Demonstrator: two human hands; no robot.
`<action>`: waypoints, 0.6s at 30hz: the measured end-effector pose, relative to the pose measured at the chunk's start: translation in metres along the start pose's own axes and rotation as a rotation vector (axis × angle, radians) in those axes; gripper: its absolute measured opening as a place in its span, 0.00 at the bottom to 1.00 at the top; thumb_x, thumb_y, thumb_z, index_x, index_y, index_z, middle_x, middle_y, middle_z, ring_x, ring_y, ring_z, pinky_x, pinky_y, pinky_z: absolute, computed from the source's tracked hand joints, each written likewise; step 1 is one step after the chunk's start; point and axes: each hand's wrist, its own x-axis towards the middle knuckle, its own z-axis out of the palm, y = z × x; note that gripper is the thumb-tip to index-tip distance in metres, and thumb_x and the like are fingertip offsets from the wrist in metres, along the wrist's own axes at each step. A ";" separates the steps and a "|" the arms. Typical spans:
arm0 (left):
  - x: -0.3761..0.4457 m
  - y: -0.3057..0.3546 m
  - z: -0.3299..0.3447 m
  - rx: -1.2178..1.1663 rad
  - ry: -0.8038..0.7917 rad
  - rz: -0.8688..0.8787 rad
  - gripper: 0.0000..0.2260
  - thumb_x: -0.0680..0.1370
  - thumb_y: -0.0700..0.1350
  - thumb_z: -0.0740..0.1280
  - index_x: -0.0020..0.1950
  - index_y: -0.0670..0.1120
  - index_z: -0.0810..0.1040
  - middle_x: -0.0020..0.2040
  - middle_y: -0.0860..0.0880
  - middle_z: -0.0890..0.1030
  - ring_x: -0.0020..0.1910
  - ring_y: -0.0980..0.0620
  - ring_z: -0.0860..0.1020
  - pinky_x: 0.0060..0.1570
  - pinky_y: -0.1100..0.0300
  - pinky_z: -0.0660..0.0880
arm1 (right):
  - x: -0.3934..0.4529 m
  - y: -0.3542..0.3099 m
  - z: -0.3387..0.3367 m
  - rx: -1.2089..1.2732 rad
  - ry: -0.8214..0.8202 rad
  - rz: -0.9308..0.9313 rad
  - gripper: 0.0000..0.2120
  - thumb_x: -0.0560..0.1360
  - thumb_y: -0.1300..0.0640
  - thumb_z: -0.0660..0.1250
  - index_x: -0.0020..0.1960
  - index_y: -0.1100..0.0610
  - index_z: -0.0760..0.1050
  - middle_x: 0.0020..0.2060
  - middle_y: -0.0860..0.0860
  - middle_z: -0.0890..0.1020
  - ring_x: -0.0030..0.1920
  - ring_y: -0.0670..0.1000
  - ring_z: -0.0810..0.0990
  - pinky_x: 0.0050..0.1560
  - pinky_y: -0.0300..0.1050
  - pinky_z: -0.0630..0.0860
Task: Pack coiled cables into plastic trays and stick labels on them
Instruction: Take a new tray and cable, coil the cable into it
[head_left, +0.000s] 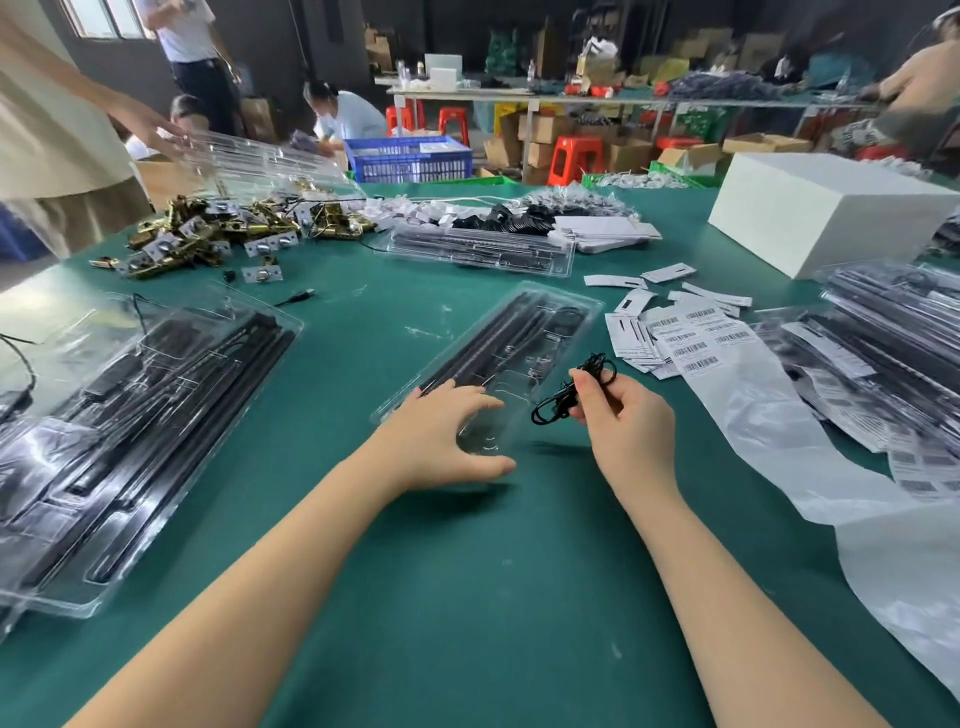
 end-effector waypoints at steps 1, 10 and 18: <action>-0.002 -0.004 0.002 -0.004 0.072 0.027 0.32 0.70 0.65 0.69 0.71 0.57 0.68 0.75 0.55 0.64 0.76 0.54 0.57 0.75 0.46 0.49 | 0.000 0.000 -0.001 -0.023 0.010 -0.042 0.13 0.78 0.51 0.67 0.37 0.55 0.80 0.31 0.47 0.82 0.37 0.48 0.81 0.41 0.38 0.73; -0.019 -0.020 0.009 0.027 0.244 0.123 0.29 0.71 0.68 0.65 0.68 0.56 0.74 0.67 0.61 0.73 0.66 0.63 0.66 0.61 0.67 0.63 | -0.005 -0.002 0.007 -0.085 0.077 -0.198 0.16 0.78 0.54 0.66 0.39 0.65 0.78 0.34 0.58 0.80 0.39 0.61 0.82 0.42 0.57 0.76; -0.016 -0.017 0.007 0.003 0.159 0.090 0.25 0.75 0.63 0.64 0.70 0.56 0.71 0.69 0.59 0.73 0.74 0.57 0.61 0.74 0.53 0.57 | -0.011 -0.004 0.012 -0.151 0.077 -0.343 0.13 0.78 0.56 0.66 0.39 0.64 0.78 0.32 0.58 0.81 0.36 0.60 0.81 0.38 0.54 0.75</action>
